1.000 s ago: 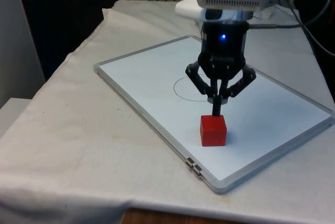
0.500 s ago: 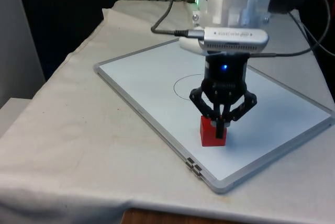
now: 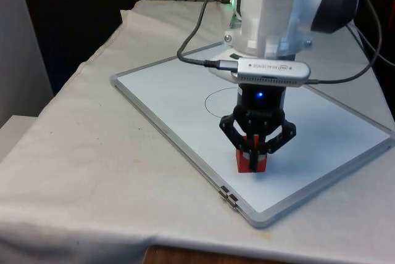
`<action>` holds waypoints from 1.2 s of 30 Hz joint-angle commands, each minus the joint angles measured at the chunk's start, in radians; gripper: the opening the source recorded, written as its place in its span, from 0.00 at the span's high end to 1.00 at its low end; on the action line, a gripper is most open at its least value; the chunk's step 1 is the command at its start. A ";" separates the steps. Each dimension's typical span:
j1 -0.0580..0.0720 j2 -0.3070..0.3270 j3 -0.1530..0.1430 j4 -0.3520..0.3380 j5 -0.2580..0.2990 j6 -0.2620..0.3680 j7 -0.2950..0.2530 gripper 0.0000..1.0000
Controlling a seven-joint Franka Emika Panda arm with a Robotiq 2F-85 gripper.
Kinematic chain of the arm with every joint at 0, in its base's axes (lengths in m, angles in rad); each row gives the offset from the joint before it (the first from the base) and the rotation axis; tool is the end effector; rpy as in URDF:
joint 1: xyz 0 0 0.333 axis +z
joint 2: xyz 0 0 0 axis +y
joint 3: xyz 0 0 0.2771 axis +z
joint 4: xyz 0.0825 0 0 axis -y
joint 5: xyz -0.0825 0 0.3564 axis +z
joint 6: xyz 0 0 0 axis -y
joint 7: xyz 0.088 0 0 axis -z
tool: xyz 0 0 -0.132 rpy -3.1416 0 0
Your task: Push the cube into the marked area.
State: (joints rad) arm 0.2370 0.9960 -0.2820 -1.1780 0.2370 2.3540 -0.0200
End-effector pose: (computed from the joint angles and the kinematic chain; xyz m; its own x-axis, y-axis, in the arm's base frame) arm 0.7313 0.0306 0.1828 0.9767 -0.0203 0.2137 -0.0297 -0.9987 0.0409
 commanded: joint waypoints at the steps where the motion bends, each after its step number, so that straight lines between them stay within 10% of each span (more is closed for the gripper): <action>1: 0.005 -0.016 -0.008 -0.013 -0.004 -0.013 0.007 1.00; 36: 0.023 -0.076 0.000 -0.092 -0.017 -0.140 0.016 1.00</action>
State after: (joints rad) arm 0.2600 0.9200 -0.2820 -1.2700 0.2200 2.2140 -0.0040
